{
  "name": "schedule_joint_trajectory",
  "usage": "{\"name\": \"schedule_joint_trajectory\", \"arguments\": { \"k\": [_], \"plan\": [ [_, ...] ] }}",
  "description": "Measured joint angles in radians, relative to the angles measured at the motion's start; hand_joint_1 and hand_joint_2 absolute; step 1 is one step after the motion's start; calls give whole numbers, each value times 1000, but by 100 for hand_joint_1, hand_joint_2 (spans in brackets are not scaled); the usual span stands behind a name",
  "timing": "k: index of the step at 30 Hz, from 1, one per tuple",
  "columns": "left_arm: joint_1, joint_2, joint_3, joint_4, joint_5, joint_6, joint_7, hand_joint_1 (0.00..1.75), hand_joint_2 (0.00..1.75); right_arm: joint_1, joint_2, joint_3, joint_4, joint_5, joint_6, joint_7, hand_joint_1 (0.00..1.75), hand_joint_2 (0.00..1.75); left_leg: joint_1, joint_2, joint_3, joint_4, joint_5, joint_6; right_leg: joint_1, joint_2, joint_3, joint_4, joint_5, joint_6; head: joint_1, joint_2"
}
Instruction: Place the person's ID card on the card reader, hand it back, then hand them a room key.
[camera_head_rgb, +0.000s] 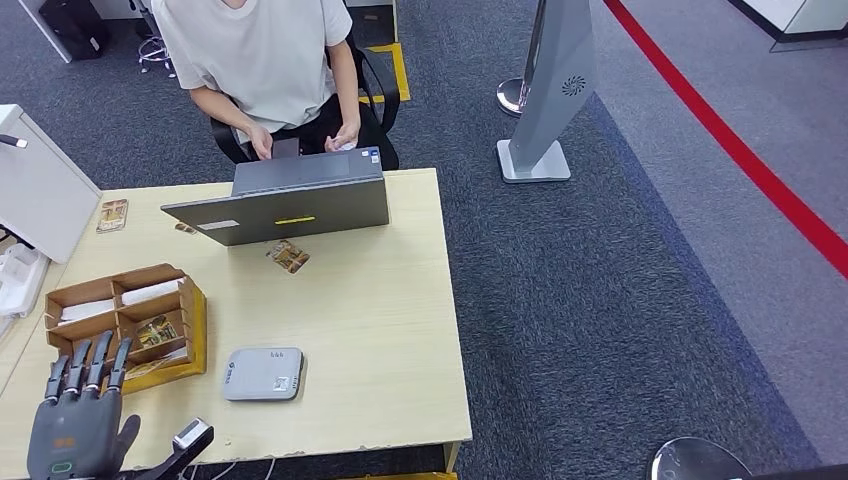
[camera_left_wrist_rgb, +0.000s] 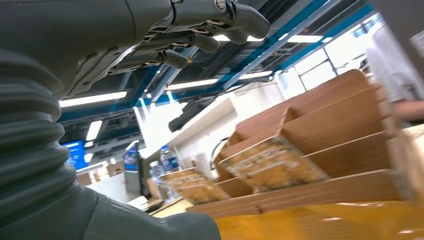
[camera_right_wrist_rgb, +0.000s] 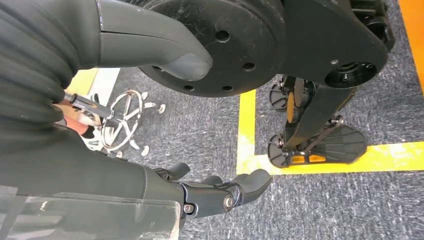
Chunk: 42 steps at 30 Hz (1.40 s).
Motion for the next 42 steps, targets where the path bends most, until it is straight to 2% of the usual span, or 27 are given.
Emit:
{"name": "schedule_joint_trajectory", "arguments": {
  "k": [8, 20, 27, 34, 42],
  "plan": [
    [9, 8, 22, 24, 0, 4, 43, 0, 175, -1, -2, 1, 0, -8, 3, -13, 0, 175, 0, 0, 0, 0, 0, 0, 0, -1, 0, 0, 0, 0, 0, 0],
    [0, 64, 8, 26, 0, 9, 141, 0, 175, -9, -2, 4, 0, -7, 8, -34, 0, 175, 0, 0, 0, 0, 0, 0, 0, -1, 0, 0, 0, 0, 0, 0],
    [-15, 89, -14, 26, 0, 10, 161, 0, 175, -12, -2, 11, 0, -7, 8, -34, 0, 175, 0, 0, 0, 0, 0, 0, 0, 0, 0, 0, 0, 0, 0, 0],
    [-73, 122, -74, 29, 0, -3, 206, 0, 175, -14, -2, 19, -1, -7, 8, -37, 0, 175, 0, -1, 0, 0, 0, 0, 0, -1, 0, 0, 0, 0, 0, 0],
    [-135, 135, -161, 32, 0, -49, 251, 0, 175, -14, -2, 21, -2, -9, 7, -39, 0, 175, 0, -1, 0, 0, 0, 0, 0, -1, 0, 0, 0, 0, 0, 0]
  ]
}}
